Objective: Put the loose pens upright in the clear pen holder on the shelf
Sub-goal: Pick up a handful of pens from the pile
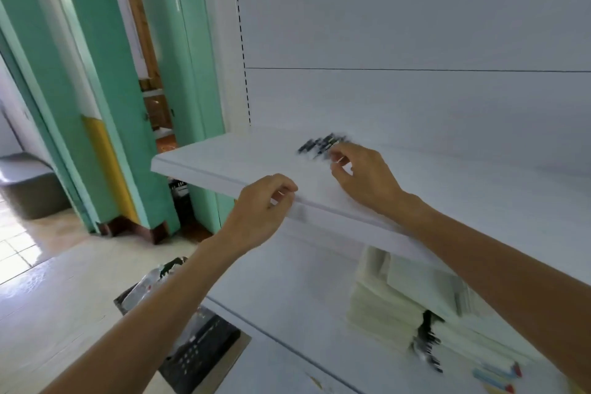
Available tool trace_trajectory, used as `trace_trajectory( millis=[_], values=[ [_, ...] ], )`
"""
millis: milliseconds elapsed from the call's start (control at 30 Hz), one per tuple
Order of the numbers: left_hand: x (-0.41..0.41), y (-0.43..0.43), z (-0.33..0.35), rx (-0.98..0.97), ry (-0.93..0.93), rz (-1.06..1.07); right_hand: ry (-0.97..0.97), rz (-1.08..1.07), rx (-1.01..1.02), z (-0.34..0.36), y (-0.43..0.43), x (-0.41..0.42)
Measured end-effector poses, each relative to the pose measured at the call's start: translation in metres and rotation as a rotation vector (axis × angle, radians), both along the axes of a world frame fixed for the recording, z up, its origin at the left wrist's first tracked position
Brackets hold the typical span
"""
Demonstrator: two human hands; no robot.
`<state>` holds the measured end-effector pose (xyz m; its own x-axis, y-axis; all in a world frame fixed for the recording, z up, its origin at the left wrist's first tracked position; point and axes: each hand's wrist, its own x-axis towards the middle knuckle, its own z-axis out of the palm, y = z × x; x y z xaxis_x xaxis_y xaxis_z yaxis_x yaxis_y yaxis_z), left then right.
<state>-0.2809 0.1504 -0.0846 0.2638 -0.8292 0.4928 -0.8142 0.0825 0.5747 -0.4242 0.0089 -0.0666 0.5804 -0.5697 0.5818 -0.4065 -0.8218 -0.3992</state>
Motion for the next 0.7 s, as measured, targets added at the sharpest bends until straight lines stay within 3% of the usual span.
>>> trace_trajectory(
  millis=[200, 400, 533, 700],
  values=[
    [0.047, -0.050, 0.016, -0.009, 0.040, 0.025, 0.071, -0.023, -0.057, 0.028, -0.063, 0.030],
    [0.075, -0.090, 0.002, 0.107, -0.075, -0.013, 0.201, -0.026, -0.024, 0.025, -0.107, 0.059],
    [0.099, -0.117, 0.014, 0.183, -0.142, -0.049, 0.456, 0.064, -0.173, 0.017, -0.112, 0.070],
    [0.117, -0.172, 0.027, 0.218, -0.076, -0.055, 0.562, 0.085, -0.297, 0.016, -0.119, 0.076]
  ],
)
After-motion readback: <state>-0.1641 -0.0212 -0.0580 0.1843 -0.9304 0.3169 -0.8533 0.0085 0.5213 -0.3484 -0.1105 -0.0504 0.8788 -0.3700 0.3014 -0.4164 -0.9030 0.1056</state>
